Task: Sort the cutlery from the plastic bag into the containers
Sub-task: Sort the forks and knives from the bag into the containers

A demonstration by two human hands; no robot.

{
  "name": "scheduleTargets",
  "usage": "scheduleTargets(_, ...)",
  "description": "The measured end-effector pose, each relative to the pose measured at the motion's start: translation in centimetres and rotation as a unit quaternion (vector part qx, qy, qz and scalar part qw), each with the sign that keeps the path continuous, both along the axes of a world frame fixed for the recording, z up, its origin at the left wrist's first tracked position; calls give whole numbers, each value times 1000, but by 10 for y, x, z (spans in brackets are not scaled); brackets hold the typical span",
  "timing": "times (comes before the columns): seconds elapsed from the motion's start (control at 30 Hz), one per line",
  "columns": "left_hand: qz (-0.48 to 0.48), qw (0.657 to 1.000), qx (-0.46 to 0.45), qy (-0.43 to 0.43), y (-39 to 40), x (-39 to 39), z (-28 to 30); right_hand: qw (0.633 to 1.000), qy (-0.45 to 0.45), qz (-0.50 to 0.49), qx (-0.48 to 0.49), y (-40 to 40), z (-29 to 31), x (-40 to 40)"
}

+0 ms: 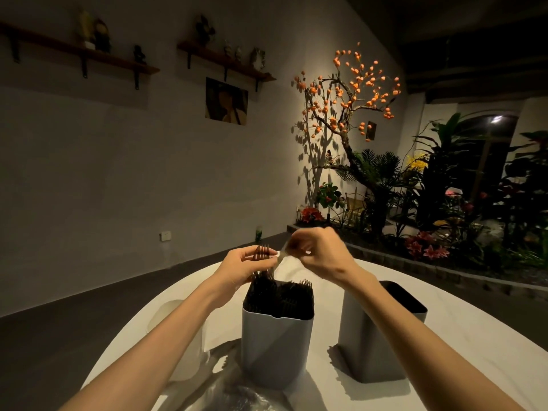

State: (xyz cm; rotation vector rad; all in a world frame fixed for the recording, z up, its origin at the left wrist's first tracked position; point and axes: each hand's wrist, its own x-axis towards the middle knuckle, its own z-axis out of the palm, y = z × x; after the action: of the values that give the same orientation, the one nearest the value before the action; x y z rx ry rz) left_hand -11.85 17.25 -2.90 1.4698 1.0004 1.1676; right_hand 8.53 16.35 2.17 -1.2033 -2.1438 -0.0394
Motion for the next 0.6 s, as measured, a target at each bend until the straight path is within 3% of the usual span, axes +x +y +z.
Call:
scheduleTargets(0.17,36,999,16,13,5,-2,-1,993,113,-8,44,-15,47,7)
scheduleTargets(0.4,54,998,14,-6,5,-2,-7,996,81,-6,37,-22,53,-3)
scheduleTargets(0.6,21,998,20,-56,-1,-2,-3,997,32,-19,-63,-2,10,-11)
